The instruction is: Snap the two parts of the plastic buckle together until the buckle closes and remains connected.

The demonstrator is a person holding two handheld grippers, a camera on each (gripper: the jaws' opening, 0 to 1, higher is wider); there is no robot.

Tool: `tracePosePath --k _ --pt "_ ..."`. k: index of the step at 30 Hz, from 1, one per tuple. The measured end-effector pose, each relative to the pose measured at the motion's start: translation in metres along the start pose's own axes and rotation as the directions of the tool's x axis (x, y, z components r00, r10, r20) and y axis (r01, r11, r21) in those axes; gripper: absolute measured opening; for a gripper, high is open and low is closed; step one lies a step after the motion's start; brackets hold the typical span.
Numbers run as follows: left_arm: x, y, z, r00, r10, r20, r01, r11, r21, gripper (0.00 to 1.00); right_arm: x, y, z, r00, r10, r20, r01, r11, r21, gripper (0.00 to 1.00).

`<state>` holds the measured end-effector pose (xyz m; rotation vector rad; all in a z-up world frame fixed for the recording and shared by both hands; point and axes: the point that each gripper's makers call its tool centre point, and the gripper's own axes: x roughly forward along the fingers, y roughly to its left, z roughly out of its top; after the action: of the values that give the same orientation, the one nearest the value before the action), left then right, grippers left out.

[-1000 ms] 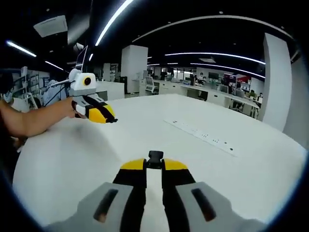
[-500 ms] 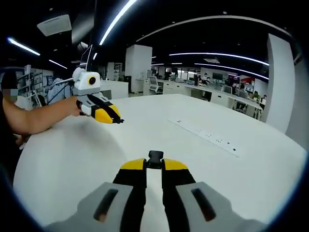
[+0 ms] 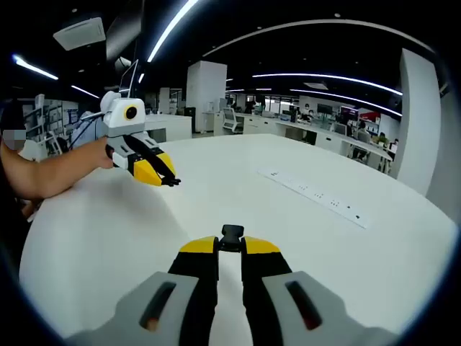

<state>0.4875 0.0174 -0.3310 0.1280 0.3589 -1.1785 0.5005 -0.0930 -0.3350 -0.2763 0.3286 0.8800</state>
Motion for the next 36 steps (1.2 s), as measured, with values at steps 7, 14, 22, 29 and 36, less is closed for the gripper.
tracePosePath --k 7,14,22,29,36 --pt "0.001 -0.005 -0.009 0.999 -0.028 -0.027 0.028 1.0 -0.014 0.1 0.0 0.01 -0.005 1.0 0.013 -0.019 -0.013 1.0 -0.006 0.08" --pt "0.005 -0.013 -0.013 0.998 -0.045 -0.044 0.044 0.999 -0.015 0.1 -0.007 0.017 -0.01 0.999 0.023 -0.028 -0.023 1.0 -0.001 0.08" --pt "-0.001 -0.023 -0.021 0.997 -0.047 -0.057 0.046 0.999 -0.019 0.1 -0.008 0.025 -0.006 0.999 0.039 -0.02 -0.039 0.999 -0.009 0.09" --pt "-0.002 -0.032 -0.023 0.996 -0.059 -0.063 0.058 0.998 -0.009 0.1 -0.011 0.038 -0.012 0.997 0.063 -0.034 -0.064 0.998 -0.013 0.09" --pt "0.0 -0.038 -0.024 0.995 -0.072 -0.065 0.072 0.997 -0.006 0.1 -0.014 0.051 -0.012 0.996 0.082 -0.038 -0.083 0.996 -0.024 0.09"
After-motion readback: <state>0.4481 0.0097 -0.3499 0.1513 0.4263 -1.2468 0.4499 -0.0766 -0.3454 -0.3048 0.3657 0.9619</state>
